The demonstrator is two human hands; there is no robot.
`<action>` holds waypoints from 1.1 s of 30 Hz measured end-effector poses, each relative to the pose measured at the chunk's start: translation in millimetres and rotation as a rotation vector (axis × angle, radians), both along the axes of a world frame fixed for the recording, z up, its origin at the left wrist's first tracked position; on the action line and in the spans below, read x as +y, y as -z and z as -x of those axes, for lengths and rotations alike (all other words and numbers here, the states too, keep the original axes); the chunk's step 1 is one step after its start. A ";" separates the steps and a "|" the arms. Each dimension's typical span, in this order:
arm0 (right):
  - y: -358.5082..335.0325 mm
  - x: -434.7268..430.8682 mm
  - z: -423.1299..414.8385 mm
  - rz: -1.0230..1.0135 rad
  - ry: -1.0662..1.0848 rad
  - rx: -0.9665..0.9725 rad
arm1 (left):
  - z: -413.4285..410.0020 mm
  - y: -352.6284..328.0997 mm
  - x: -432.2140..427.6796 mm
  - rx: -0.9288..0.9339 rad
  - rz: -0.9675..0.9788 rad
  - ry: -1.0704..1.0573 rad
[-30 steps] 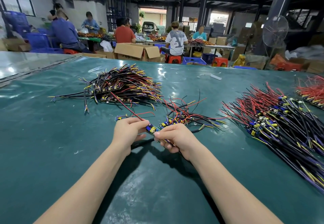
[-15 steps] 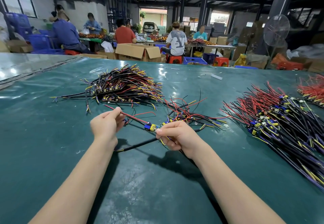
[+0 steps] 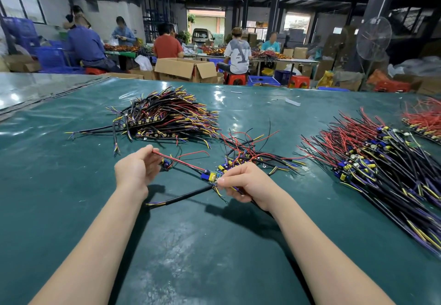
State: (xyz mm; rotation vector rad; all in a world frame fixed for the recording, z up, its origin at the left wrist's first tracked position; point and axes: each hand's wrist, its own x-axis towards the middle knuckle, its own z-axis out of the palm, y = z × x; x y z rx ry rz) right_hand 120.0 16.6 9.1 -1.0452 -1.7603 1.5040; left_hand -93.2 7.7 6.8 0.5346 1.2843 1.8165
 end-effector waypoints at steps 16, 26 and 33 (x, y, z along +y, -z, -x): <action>3.6 10.1 -12.5 0.058 0.132 0.119 | -14.9 1.2 -2.1 0.227 0.005 0.379; 1.6 2.3 -0.9 0.035 0.066 0.062 | -36.7 8.4 -5.3 0.288 0.012 0.457; -3.6 -3.4 9.3 0.007 0.058 0.067 | -6.9 -0.4 0.0 -0.113 0.006 0.103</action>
